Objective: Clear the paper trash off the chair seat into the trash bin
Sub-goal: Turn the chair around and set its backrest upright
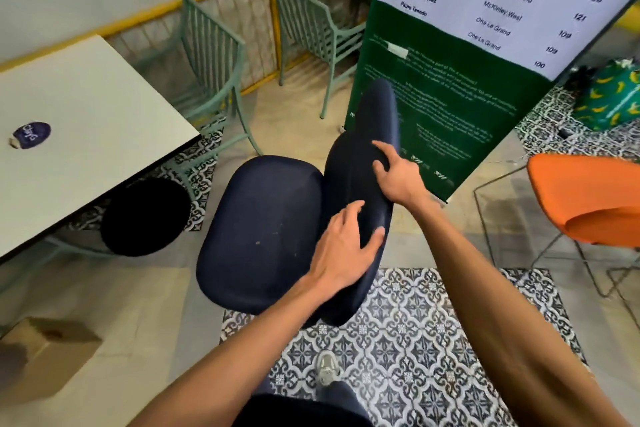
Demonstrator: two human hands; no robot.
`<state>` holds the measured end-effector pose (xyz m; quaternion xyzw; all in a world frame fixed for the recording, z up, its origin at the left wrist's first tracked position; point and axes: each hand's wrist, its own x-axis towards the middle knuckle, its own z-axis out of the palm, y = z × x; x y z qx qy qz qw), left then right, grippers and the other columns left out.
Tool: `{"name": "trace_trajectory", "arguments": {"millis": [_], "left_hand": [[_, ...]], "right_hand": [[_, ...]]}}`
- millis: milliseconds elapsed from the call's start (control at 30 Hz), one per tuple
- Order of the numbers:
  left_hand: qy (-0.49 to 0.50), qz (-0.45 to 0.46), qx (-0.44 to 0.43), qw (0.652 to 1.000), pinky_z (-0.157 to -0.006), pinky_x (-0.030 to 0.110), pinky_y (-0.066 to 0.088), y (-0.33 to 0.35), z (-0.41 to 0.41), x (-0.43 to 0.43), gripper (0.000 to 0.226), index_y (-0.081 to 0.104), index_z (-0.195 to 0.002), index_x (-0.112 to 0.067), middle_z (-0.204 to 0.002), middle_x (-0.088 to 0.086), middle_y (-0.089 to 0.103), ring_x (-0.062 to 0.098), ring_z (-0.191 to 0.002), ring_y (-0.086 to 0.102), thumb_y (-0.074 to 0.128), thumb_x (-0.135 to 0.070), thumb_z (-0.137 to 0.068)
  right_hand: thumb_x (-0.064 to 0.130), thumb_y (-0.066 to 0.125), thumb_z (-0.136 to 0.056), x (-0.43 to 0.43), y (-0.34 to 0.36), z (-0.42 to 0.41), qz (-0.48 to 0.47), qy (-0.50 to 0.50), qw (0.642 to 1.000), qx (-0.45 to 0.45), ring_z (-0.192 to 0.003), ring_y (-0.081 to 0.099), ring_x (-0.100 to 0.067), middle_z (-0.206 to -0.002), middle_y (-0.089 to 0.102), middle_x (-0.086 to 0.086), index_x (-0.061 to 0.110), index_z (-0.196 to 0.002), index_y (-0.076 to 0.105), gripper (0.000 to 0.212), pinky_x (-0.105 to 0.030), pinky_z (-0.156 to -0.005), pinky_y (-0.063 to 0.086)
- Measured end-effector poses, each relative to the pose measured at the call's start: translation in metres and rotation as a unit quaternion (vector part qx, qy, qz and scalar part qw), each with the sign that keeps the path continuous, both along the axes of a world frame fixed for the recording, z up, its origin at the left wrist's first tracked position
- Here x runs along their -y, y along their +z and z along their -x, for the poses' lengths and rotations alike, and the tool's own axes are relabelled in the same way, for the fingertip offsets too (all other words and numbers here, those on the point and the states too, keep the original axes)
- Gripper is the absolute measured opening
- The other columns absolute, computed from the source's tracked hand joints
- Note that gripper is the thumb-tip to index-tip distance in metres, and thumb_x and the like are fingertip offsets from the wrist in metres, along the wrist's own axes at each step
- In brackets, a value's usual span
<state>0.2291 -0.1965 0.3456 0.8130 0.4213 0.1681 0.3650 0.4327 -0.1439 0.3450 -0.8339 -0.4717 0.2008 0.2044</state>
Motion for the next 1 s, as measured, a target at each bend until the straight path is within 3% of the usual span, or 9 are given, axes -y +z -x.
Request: {"name": "trace_trajectory", "arguments": {"millis": [167, 333, 567, 667, 1000], "left_hand": [[-0.004, 0.068, -0.081, 0.994, -0.11, 0.044, 0.041, -0.011, -0.035, 0.019, 0.093, 0.007, -0.162, -0.015, -0.166, 0.011, 0.023, 0.034, -0.144, 0.039, 0.064, -0.046, -0.095], [0.003, 0.097, -0.139, 0.986, -0.107, 0.048, 0.041, -0.011, -0.044, 0.02, 0.086, 0.002, -0.161, -0.006, -0.16, 0.021, 0.029, 0.042, -0.137, 0.044, 0.058, -0.027, -0.099], [-0.043, 0.113, -0.155, 0.981, -0.115, 0.048, 0.034, -0.004, -0.02, 0.022, 0.088, -0.005, -0.162, -0.005, -0.168, 0.019, 0.013, 0.04, -0.147, 0.032, 0.056, -0.023, -0.101], [-0.055, 0.114, -0.151, 0.98, -0.115, 0.047, 0.033, -0.003, 0.002, 0.029, 0.087, -0.004, -0.163, -0.008, -0.169, 0.017, 0.013, 0.039, -0.148, 0.032, 0.056, -0.022, -0.101], [-0.107, 0.081, -0.159, 0.978, -0.117, 0.047, 0.036, -0.012, 0.14, 0.044, 0.085, -0.002, -0.164, -0.024, -0.17, 0.005, 0.017, 0.032, -0.145, 0.038, 0.054, -0.035, -0.102]], "right_hand": [[0.036, 0.061, -0.096, -0.008, 0.002, -0.01, 0.014, 0.019, 0.999, -0.041, -0.116, 0.064, -0.039, -0.124, 0.073, -0.011, 0.037, -0.133, 0.055, 0.037, -0.036, -0.103, 0.046], [0.035, 0.061, -0.093, -0.006, -0.003, -0.009, 0.002, 0.004, 0.999, -0.053, -0.108, 0.06, -0.04, -0.108, 0.073, -0.013, 0.036, -0.122, 0.055, 0.03, -0.036, -0.096, 0.049], [0.033, 0.057, -0.094, 0.002, -0.002, 0.009, 0.006, -0.018, 0.998, -0.063, -0.106, 0.054, -0.037, -0.095, 0.067, -0.011, 0.035, -0.122, 0.055, 0.028, -0.029, -0.082, 0.041], [0.032, 0.057, -0.095, 0.015, 0.0, 0.027, 0.009, -0.028, 0.998, -0.053, -0.093, 0.053, -0.033, -0.093, 0.062, -0.01, 0.033, -0.125, 0.055, 0.03, -0.032, -0.078, 0.048], [0.038, 0.049, -0.098, 0.066, -0.013, 0.144, -0.034, -0.055, 0.997, -0.045, -0.077, 0.052, -0.036, -0.085, 0.061, -0.014, 0.033, -0.129, 0.047, 0.031, -0.036, -0.07, 0.042]]}}
